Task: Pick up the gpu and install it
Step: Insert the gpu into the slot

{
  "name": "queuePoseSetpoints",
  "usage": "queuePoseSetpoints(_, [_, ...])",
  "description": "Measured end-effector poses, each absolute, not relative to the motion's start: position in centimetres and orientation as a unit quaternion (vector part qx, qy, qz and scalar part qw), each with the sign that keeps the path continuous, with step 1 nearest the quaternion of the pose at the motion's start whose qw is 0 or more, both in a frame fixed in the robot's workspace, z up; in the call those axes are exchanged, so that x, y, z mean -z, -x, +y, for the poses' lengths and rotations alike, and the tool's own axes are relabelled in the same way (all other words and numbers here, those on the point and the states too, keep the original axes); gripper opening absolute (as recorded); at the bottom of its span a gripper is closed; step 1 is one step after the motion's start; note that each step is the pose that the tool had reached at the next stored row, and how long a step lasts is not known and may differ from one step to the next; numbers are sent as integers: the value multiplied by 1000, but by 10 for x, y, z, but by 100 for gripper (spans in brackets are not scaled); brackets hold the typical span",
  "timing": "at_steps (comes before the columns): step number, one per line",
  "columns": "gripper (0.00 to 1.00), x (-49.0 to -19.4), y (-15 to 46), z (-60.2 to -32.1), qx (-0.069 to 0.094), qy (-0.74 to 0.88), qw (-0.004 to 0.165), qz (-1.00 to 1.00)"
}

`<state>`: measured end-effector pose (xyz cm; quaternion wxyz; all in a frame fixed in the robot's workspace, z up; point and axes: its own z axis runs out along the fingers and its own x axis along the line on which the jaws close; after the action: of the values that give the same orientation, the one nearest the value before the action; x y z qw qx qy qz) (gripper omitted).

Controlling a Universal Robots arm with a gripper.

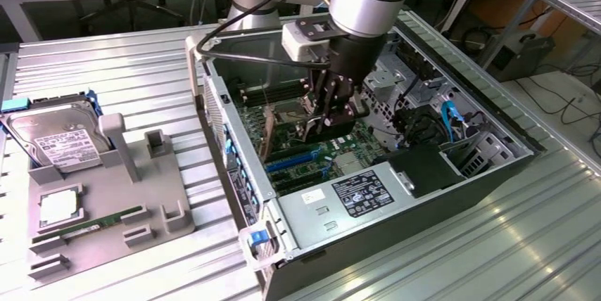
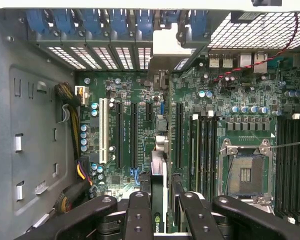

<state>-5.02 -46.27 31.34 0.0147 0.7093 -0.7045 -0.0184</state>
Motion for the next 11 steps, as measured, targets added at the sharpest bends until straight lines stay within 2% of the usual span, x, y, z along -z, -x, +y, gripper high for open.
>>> queuePoseSetpoints(4, [26, -310, 51, -463, 15, -709, 12, -705])
queuePoseSetpoints(8, [26, -300, 63, -463, 4, -708, 1, -706])
queuePoseSetpoints(11, [26, -299, 63, -463, 4, -708, 1, -706])
